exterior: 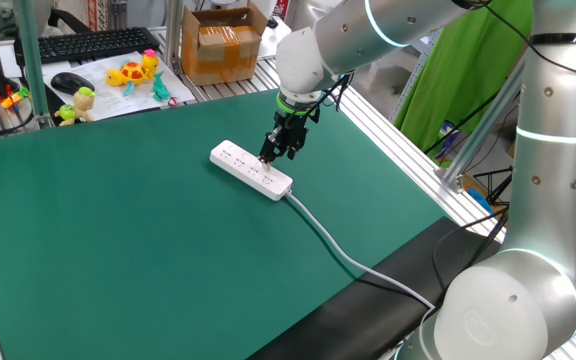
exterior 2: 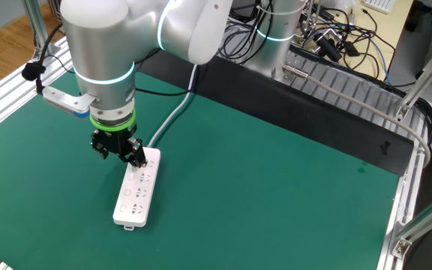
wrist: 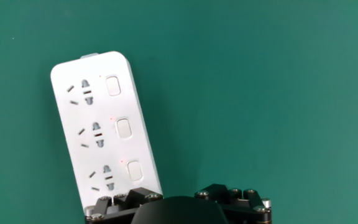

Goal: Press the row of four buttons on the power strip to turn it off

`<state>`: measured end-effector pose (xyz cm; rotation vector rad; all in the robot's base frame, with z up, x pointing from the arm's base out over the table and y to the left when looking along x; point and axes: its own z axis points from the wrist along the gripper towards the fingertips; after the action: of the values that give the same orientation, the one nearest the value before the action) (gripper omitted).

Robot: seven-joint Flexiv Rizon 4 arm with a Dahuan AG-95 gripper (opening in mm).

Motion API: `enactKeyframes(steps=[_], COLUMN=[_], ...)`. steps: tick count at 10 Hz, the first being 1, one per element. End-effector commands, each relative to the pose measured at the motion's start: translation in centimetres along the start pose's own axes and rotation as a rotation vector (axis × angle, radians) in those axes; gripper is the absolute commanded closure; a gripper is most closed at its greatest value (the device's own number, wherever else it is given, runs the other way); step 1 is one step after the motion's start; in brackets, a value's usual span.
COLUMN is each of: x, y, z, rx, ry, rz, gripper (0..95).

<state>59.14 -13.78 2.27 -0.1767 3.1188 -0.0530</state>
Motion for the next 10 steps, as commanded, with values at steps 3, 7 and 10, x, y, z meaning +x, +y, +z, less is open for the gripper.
enactKeyframes(steps=[3,7,10], x=[-0.5,-3.5,-3.3], y=[-0.4,-1.6,-1.4], z=[-0.3,-0.7,-0.6], rx=[-0.002,-0.001,-0.006], ry=[-0.008,-0.001,0.009], rz=[0.012,-0.008,-0.030], gripper=[19.0,19.0,19.0])
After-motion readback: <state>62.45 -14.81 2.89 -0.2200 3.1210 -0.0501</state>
